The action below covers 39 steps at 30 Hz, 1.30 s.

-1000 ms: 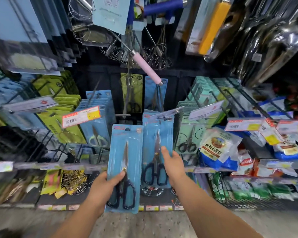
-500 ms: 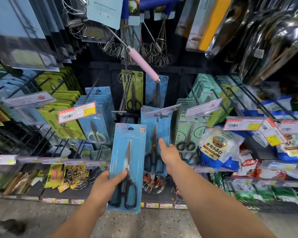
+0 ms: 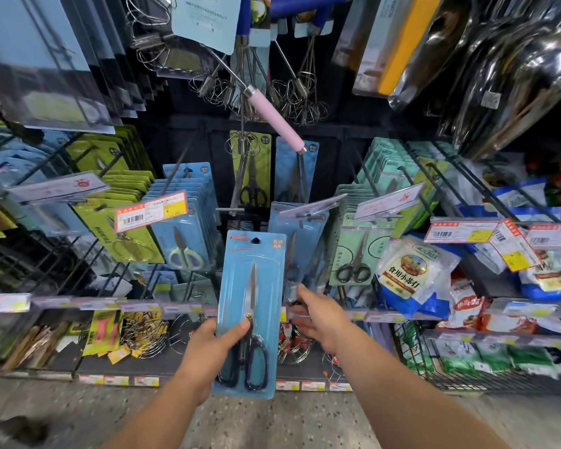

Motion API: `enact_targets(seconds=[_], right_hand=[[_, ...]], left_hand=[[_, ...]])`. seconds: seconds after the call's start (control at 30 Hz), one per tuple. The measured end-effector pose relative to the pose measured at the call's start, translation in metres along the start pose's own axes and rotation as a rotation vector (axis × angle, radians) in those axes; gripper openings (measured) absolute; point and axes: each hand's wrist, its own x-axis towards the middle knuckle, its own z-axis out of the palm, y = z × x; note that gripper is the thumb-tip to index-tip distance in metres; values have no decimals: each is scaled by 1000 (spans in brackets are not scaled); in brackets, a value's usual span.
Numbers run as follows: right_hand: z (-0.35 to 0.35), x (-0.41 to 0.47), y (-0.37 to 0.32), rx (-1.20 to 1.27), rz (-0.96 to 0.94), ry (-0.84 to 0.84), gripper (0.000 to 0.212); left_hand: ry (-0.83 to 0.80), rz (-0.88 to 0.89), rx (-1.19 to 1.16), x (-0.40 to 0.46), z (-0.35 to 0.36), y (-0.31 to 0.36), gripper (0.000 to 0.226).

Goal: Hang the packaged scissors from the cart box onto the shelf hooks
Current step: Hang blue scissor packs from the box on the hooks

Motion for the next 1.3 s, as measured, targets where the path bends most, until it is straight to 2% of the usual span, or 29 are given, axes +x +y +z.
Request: enact_targets(seconds=[0.07,0.17,0.27,0.37,0.7,0.83,0.93,1.03,1.17,1.3], right_hand=[[-1,-13,7,119,-36,-201,46],[-2,-23,14,33,-143,-284,34],[-6,-25,18,-101,-245,-202,18],[-14,-27,16,-88,-314,-137,12],[-28,-27,10,-56,-367,-37,15],[-26,-18,5,-214,-391,69,17],[-24,-9,-3,-517,-422,169,12],[-20,0,-14,-729,-423,252,19],[-14,15,-22,-808,-376,288,28],[-11,31,-29,-764,-356,310,32]], left_hand=[[-13,21,-13,-1,7,0,19],[-32,48,-14,1,18,2,20],[-52,76,-14,3,29,4,20],[-82,94,-10,4,40,8,18],[-106,133,95,10,63,12,17],[-107,125,156,21,64,15,23],[-92,181,295,36,63,21,29],[-42,228,446,48,64,31,35],[-32,251,541,67,68,36,38],[-25,266,585,83,74,41,35]])
